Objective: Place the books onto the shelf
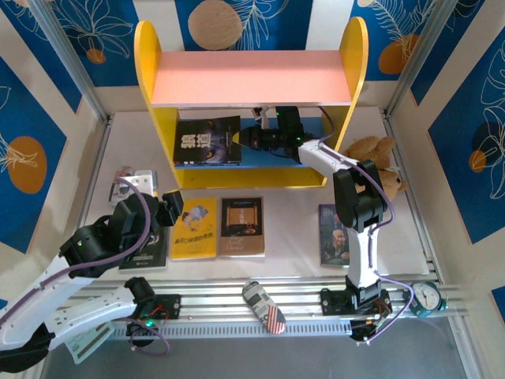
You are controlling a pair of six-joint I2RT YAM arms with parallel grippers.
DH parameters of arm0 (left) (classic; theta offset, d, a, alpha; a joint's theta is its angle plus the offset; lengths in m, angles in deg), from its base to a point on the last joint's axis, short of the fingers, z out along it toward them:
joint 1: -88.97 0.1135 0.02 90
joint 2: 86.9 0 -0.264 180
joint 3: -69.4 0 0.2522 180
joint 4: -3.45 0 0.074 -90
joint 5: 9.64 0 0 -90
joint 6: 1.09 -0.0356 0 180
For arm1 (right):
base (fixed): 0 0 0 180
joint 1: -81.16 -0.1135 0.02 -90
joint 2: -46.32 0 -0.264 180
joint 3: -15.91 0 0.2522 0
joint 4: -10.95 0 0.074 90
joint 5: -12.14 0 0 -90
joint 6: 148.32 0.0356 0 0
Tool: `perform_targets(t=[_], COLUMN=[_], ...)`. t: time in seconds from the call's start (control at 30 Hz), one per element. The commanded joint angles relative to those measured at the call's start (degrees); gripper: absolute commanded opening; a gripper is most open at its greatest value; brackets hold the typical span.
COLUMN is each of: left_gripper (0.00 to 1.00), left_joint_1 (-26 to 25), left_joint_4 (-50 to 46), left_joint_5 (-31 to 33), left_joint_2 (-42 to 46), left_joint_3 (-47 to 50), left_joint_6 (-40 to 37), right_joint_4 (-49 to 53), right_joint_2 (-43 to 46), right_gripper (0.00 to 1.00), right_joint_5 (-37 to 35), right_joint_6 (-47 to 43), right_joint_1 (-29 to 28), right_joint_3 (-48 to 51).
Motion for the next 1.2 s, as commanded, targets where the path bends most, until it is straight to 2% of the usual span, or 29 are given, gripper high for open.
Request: perform_targets(t=[0.0, 0.37, 0.6, 0.8, 0.97, 1.17], left_gripper=[0.59, 0.59, 0.6, 0.61, 0.62, 0.64], left_joint_1=[0.8, 0.9, 1.0, 1.1, 1.3, 1.7], left_joint_4=[-0.2, 0.1, 0.0, -0.3, 0.1, 0.3], left_joint_5=[0.6, 0.6, 0.5, -0.3, -0.9, -1.9], left_joint_2=[0.9, 0.6, 0.4, -0.8, -2.2, -3.4], left_joint_3=[0.5, 0.3, -0.1, -0.6, -0.9, -1.1], left_joint_6=[0.0, -0.4, -0.9, -1.2, -1.3, -1.2], right_joint_4=[-1.3, -1.2, 0.8, 3.2, 5.8, 7.6], right_joint_2=[-0.5, -0.9, -0.9, -0.4, 0.5, 1.7], right_gripper=[0.0, 0.0, 0.13, 0.17, 0.26, 0.46], right_joint_5=[2.0, -0.4, -2.3, -3.5, -5.2, -6.2], right_joint_6=[0.2, 1.1, 0.8, -0.2, -2.0, -3.0], right_joint_1=[-1.1, -2.1, -2.2, -1.8, -1.7, -0.8], right_joint_3=[-2.7, -2.8, -3.2, -3.4, -3.3, -2.3])
